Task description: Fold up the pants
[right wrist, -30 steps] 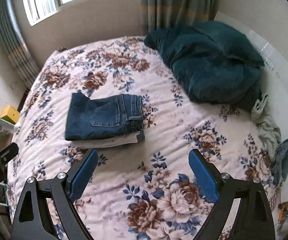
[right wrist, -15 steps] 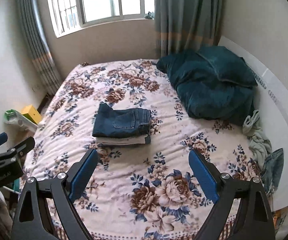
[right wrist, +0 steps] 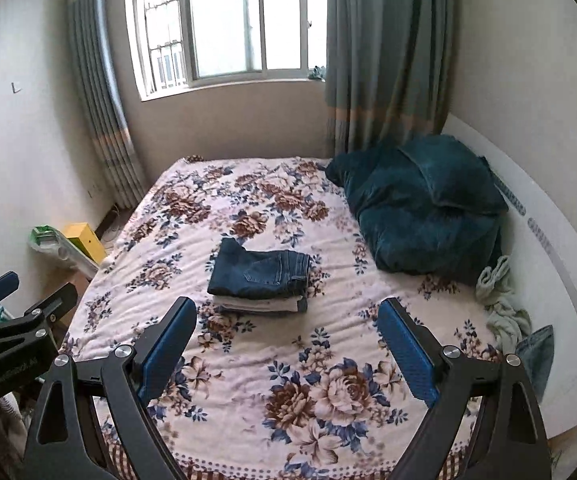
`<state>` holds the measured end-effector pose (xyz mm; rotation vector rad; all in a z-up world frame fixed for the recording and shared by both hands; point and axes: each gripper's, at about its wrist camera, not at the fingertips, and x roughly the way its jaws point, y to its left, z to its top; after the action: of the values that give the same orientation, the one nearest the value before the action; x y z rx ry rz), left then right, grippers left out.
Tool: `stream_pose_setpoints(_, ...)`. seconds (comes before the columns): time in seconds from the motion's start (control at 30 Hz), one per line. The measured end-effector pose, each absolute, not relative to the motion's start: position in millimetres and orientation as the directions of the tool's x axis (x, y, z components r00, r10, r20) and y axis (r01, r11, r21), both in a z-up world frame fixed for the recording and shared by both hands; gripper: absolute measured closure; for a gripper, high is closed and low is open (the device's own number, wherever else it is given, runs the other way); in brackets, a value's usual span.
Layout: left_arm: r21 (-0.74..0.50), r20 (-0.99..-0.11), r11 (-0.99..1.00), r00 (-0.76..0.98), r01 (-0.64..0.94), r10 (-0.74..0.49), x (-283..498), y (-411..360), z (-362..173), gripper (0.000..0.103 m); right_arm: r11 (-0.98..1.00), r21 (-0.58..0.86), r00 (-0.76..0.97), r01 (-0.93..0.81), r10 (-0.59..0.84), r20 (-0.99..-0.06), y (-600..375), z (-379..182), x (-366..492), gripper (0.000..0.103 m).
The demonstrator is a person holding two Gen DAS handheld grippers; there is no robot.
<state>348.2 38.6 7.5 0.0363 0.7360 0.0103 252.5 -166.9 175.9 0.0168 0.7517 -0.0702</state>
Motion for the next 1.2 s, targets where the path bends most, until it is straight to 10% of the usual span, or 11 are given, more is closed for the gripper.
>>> stream_pose_setpoints(1.2,0.072,-0.686,0.997,0.724,-0.029,0.071,424,25,1,0.001,0.987,-0.043,0.698,0.152,-0.138,-0.702,-196,162,350,0.006)
